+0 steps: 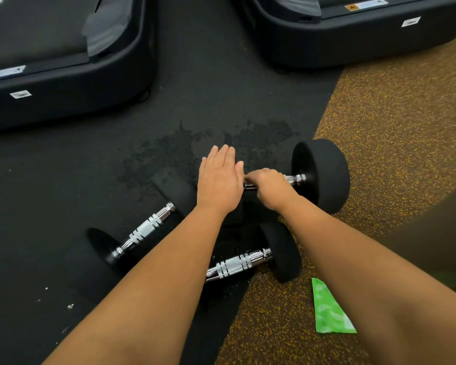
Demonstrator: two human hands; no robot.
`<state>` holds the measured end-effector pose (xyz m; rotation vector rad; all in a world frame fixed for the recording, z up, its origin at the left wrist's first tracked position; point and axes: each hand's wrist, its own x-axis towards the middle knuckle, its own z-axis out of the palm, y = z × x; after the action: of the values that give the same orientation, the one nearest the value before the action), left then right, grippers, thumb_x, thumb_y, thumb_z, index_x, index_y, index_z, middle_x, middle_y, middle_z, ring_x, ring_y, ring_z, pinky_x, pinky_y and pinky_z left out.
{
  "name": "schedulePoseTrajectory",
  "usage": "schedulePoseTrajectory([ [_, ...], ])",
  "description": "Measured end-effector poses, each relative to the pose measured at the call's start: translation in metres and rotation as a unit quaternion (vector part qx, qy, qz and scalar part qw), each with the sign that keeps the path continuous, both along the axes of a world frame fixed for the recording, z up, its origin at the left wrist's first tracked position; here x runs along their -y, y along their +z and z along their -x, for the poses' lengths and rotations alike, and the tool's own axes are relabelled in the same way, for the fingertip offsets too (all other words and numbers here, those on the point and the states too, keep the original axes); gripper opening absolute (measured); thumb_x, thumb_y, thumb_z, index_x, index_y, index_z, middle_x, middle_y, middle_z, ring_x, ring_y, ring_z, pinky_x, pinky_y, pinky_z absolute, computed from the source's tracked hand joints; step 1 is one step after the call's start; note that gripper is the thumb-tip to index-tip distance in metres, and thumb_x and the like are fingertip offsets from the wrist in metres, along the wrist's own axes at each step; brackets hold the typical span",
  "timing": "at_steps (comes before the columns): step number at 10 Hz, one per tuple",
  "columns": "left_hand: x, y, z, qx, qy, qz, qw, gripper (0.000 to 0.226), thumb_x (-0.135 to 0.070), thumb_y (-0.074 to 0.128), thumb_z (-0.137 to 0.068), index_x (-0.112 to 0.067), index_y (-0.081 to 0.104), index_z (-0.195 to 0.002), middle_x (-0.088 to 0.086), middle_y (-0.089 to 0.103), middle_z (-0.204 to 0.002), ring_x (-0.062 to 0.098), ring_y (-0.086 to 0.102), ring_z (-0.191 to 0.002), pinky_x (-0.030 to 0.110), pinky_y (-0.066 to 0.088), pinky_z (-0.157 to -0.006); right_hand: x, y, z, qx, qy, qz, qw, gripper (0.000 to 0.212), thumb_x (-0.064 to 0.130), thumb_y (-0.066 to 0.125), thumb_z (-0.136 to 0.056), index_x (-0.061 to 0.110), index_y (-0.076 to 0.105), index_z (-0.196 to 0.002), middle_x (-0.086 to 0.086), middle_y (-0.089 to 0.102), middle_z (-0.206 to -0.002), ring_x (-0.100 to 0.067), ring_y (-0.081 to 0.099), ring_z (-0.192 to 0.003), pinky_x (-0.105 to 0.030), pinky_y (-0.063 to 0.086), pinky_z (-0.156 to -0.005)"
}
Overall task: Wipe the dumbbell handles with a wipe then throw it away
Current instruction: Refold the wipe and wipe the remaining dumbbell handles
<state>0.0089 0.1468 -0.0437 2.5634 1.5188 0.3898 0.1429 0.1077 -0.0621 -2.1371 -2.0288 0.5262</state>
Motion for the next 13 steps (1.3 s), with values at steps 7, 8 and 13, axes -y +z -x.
schedulePoseTrajectory([
  [7,-0.001,0.0,0.0,-0.004,-0.004,-0.008,1.0,0.049,-0.034,0.027,-0.102,-0.011,0.035,-0.143,0.005,0.036,-0.15,0.024,0.023,-0.144,0.044,0.023,-0.117,0.021,-0.017,-0.013,0.006,0.031,-0.167,0.986,0.043,-0.016,0.058,-0.07,0.002,0.062,-0.11,-0.016,0.065,-0.092,-0.037,0.06,-0.088,-0.041,0.05,-0.076],
  [8,-0.002,0.0,0.0,-0.004,-0.001,-0.005,1.0,0.049,-0.035,0.026,-0.102,-0.011,0.034,-0.144,0.005,0.036,-0.151,0.024,0.022,-0.144,0.045,0.022,-0.117,0.009,-0.011,-0.003,0.034,-0.03,-0.09,0.995,0.028,-0.003,0.053,-0.082,0.007,0.061,-0.107,-0.012,0.063,-0.096,-0.031,0.059,-0.094,-0.038,0.046,-0.075],
  [13,-0.001,0.001,0.001,0.004,-0.008,-0.003,1.0,0.049,-0.034,0.028,-0.102,-0.01,0.035,-0.143,0.006,0.036,-0.151,0.025,0.022,-0.144,0.046,0.023,-0.117,0.031,-0.03,-0.018,0.102,0.127,-0.177,0.971,0.045,-0.005,0.059,-0.073,0.0,0.061,-0.117,-0.016,0.063,-0.116,-0.037,0.059,-0.111,-0.048,0.045,-0.097],
])
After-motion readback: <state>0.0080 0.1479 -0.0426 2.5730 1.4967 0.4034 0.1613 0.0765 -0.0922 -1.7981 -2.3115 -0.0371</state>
